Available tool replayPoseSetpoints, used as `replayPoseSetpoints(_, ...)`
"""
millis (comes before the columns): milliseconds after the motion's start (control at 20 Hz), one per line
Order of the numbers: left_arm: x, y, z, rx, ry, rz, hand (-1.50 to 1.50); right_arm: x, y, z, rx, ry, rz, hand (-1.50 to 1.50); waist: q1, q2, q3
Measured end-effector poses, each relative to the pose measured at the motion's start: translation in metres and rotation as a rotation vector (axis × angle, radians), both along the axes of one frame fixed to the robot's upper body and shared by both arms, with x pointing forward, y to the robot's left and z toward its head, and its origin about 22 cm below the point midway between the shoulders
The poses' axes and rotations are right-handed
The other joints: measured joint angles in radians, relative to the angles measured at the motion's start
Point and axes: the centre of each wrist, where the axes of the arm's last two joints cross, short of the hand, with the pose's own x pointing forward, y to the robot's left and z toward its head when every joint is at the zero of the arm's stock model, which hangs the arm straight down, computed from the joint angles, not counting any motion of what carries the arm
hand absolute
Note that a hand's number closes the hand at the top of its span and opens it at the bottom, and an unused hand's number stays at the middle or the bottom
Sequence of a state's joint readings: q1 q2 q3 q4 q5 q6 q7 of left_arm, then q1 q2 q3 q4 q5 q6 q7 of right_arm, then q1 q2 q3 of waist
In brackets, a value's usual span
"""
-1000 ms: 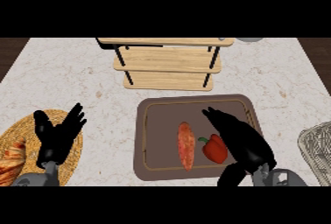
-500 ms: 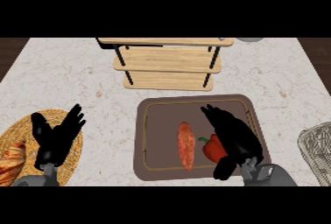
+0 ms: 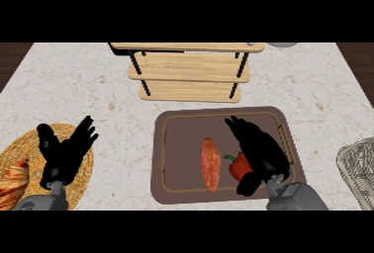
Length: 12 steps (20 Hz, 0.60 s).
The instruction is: Pick the bell pepper from the tray and place it in the tiered shelf
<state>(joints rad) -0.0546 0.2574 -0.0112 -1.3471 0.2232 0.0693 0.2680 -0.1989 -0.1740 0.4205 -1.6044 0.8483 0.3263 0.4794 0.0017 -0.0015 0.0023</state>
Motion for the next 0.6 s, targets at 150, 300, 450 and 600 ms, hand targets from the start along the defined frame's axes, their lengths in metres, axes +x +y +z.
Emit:
replayPoseSetpoints(150, -0.001, 0.003, 0.001, 0.002, -0.002, -0.005, 0.00, 0.010, 0.000, -0.010, 0.006, -0.004, 0.009, -1.50, 0.001, -0.001, 0.000)
replayPoseSetpoints(300, 0.000, 0.002, 0.002, -0.001, 0.005, -0.010, 0.00, 0.013, 0.003, -0.022, 0.016, 0.006, 0.028, 1.50, 0.001, -0.002, -0.001)
replayPoseSetpoints(450, 0.001, 0.001, 0.000, 0.001, 0.001, -0.013, 0.00, 0.017, 0.007, -0.027, -0.063, 0.051, 0.129, 1.50, 0.008, -0.006, -0.005)
replayPoseSetpoints(600, -0.003, 0.003, -0.001, -0.001, -0.002, -0.005, 0.00, 0.015, 0.005, -0.028, -0.074, 0.055, 0.197, 1.50, 0.005, -0.008, -0.005)
